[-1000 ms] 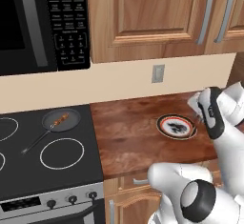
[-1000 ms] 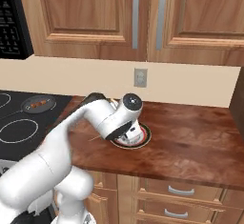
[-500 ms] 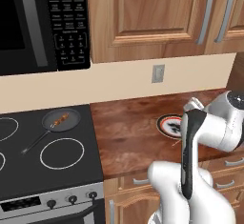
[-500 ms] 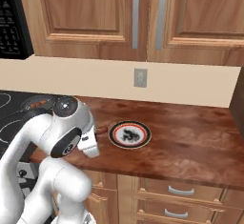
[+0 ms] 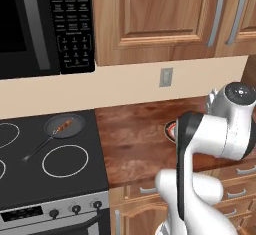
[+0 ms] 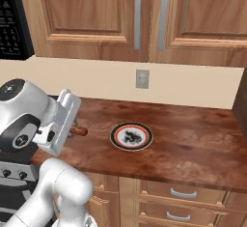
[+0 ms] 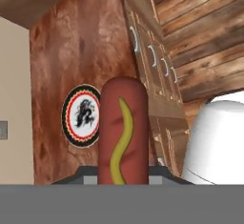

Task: Place the cold items (carrot and peach) from the fridge in one tupperware on the dining counter. Place the warm items (kebab skewer and hot dog) in the stove area in another tupperware.

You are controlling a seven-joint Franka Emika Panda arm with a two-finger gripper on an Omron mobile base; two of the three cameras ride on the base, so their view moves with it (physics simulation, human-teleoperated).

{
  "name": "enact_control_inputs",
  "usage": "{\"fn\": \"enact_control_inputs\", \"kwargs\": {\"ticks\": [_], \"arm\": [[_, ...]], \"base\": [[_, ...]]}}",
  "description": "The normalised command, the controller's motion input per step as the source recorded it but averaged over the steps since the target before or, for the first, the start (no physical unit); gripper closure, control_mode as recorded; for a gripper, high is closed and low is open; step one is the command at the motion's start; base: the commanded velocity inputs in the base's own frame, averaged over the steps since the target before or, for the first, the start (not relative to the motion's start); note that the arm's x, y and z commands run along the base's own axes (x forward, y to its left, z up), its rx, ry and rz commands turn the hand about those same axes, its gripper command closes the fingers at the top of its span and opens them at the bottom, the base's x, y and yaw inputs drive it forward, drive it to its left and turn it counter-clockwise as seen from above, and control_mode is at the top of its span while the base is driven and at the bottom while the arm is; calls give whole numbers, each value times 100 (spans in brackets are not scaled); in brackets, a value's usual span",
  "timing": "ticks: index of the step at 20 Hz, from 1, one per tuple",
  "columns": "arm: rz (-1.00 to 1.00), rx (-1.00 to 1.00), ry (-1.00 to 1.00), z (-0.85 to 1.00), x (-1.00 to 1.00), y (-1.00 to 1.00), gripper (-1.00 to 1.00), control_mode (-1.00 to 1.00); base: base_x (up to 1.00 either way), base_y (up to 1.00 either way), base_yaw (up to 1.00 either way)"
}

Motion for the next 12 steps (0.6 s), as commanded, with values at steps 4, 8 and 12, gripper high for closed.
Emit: {"fn": "enact_control_inputs", "kwargs": {"ticks": [4, 8, 12], "arm": [[-48, 7, -42, -45, -20, 74, 100, -100], [-38, 11, -38, -75, -2, 24, 100, -100], [-12, 12, -17, -87, 0, -46, 100, -100]], "base": [[0, 0, 0], [0, 0, 0], [0, 0, 0]]}}
